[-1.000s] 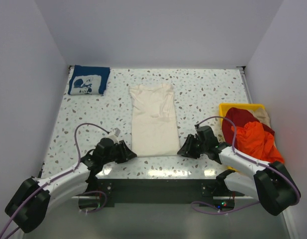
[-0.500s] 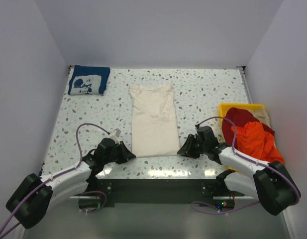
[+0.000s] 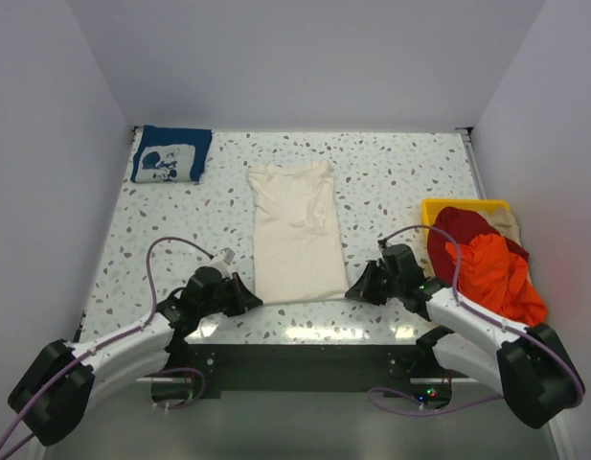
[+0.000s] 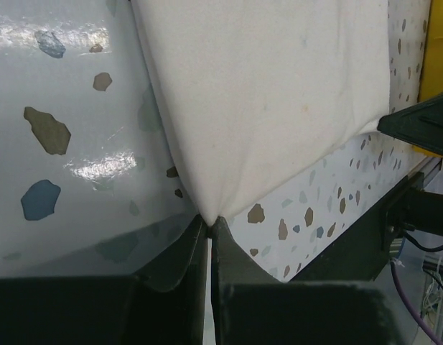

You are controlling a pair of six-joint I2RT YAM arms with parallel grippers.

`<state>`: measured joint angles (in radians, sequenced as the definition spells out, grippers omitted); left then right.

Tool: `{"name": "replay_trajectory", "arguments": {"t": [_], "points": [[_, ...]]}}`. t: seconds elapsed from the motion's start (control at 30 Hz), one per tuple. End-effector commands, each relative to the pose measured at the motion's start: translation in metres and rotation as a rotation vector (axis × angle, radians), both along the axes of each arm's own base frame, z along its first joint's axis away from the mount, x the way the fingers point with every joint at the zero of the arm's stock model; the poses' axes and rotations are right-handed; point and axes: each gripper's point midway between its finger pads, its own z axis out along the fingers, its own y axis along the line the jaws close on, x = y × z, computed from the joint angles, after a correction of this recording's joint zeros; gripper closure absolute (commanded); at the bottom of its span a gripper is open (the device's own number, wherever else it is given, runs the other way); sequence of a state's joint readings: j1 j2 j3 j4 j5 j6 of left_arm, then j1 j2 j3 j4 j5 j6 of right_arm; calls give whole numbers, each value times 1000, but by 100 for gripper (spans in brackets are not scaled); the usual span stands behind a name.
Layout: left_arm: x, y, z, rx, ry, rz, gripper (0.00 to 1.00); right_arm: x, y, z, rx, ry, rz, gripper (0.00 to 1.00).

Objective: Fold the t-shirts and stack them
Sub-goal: Fold the tshirt

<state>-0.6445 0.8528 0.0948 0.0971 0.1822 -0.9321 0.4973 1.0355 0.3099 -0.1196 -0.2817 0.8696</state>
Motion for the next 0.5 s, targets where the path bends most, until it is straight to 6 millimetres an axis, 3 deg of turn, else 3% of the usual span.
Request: {"name": "replay_trajectory", "arguments": {"t": [0.0,0.23,0.47], "points": [[-10,0,1,0,-11,-38,100,-13,-5,0,-2,-3,27,100],[-31,0,1,-12,1,-63,100,-41,-14,6,17,-4,60,100],[-31,-3,12,-40,-25,-48,100,-37,-17,33,31,-98,59,100]]}}
